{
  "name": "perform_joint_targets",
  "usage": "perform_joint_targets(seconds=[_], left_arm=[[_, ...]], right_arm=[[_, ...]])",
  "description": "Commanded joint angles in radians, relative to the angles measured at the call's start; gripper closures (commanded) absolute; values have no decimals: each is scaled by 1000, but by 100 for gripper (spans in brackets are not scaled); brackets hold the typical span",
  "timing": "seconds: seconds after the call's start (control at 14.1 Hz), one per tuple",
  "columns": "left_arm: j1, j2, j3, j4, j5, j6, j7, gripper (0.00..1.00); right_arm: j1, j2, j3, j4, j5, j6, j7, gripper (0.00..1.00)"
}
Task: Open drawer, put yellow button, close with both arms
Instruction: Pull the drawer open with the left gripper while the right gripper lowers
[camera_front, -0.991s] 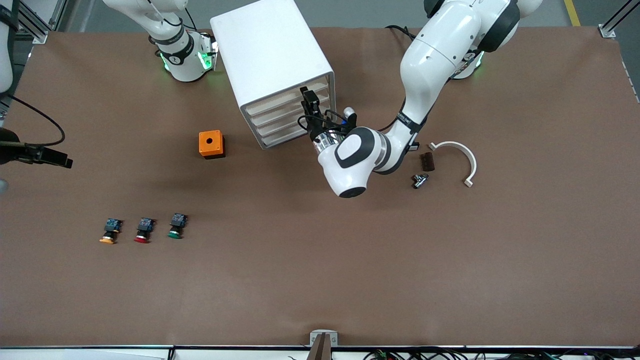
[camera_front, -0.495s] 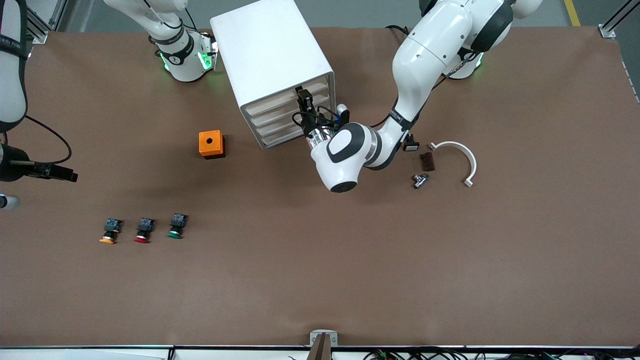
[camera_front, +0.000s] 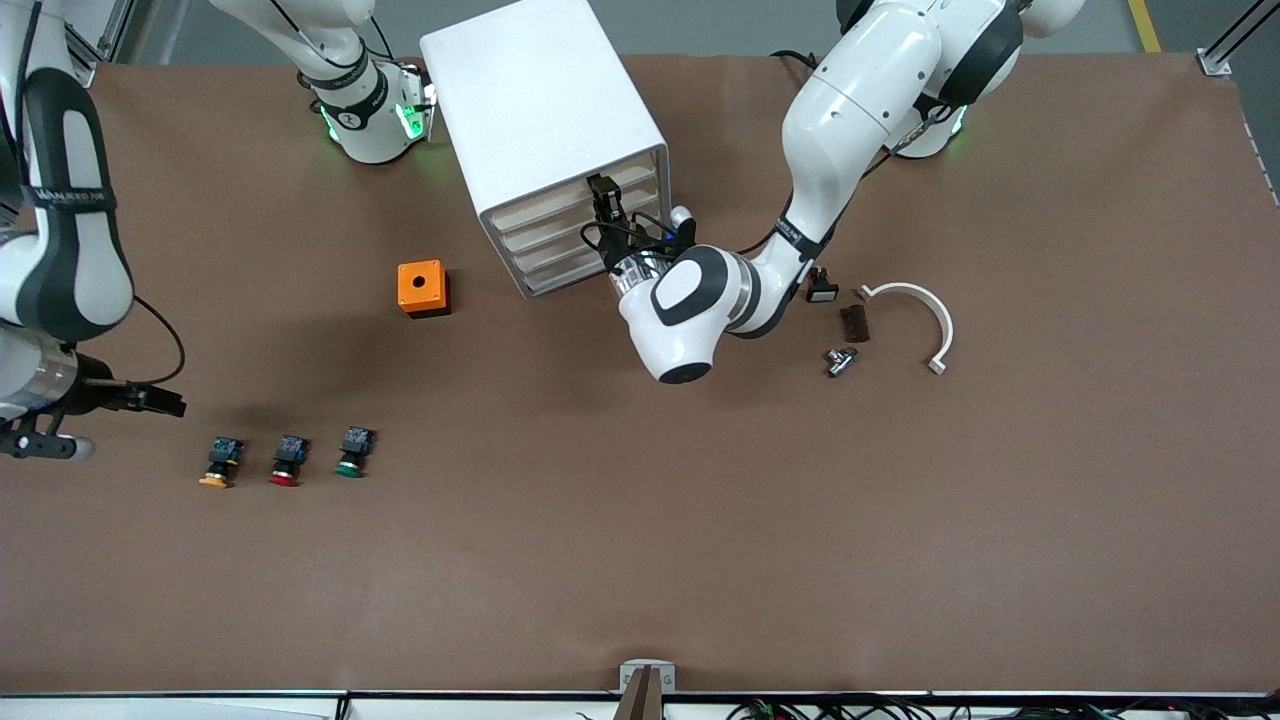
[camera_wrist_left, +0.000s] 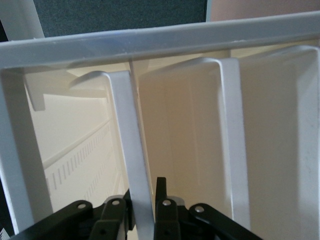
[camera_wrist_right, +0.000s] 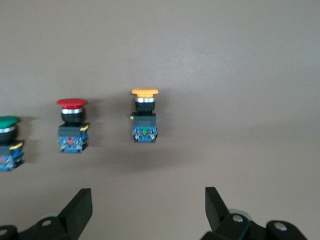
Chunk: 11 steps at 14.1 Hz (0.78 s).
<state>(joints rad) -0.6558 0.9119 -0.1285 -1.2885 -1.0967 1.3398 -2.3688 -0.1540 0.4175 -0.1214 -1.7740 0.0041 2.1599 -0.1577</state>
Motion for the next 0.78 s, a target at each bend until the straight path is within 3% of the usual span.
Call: perform_joint_targets(seconds=[0.0, 0.35, 0.71], left_arm=[[1, 13, 4, 11, -6, 21, -10, 86], [57, 12, 4, 11, -6, 21, -12, 86], [133, 12, 6, 15, -6, 21, -12, 86]], right_arm=[[-13, 49, 16, 11, 42, 50, -11, 0], [-2, 155, 19, 11, 70, 211, -29, 0], [-3, 217, 22, 13, 71, 267, -43, 0]])
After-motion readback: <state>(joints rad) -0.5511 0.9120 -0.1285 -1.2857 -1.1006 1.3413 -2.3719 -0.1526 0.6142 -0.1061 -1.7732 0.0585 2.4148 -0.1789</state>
